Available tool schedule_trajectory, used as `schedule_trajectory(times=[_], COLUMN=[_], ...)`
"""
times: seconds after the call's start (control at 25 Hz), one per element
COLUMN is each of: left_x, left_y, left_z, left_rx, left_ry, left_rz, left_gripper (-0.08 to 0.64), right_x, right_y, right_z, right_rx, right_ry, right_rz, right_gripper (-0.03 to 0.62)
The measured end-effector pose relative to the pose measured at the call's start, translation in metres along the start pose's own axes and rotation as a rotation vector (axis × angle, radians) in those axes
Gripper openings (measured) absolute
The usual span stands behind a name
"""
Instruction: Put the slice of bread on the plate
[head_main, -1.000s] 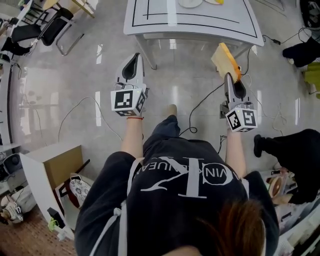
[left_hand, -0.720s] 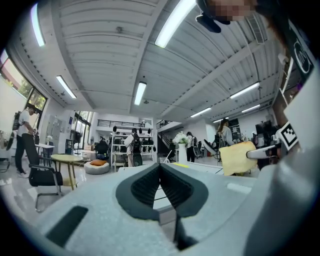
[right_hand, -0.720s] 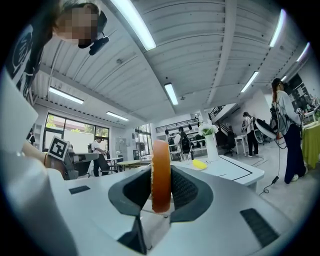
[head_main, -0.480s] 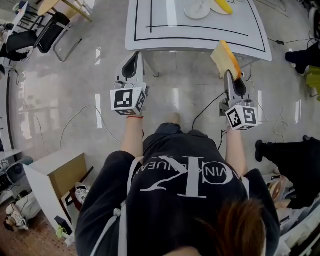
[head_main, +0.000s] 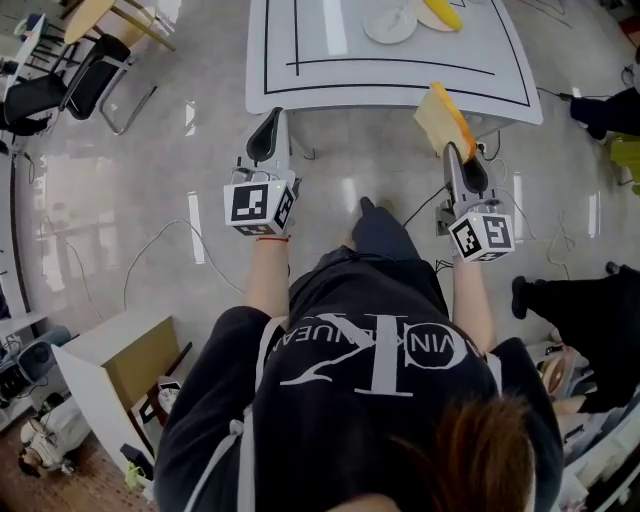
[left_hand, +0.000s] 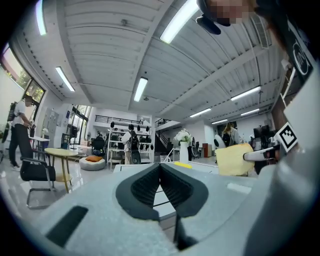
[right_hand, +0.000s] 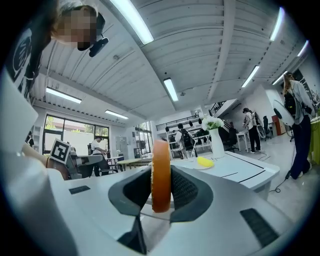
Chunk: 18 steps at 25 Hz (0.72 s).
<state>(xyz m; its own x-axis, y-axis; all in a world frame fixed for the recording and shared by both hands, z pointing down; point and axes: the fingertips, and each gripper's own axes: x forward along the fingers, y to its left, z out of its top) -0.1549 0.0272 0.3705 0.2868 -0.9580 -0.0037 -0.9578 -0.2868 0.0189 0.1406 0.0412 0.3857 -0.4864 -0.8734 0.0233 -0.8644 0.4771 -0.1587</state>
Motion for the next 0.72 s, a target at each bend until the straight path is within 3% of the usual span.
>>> schedule_trajectory(times=[0.24, 0.72], left_x=[0.030, 0.124], left_y=[0.003, 0.014], left_z=[-0.007, -0.012], left_rx=[-0.023, 0.003], left_ry=[-0.004, 0.016], left_rz=[-0.007, -0.035], left_gripper=[0.002, 0.002], right_x=[0.026, 0.109], right_y=[-0.012, -0.057], right_z=[0.002, 0.006], right_rx=[-0.012, 0.025], right_ry=[0.005, 0.021], right_rz=[0.011, 0.041], right_gripper=[0.091, 0.091])
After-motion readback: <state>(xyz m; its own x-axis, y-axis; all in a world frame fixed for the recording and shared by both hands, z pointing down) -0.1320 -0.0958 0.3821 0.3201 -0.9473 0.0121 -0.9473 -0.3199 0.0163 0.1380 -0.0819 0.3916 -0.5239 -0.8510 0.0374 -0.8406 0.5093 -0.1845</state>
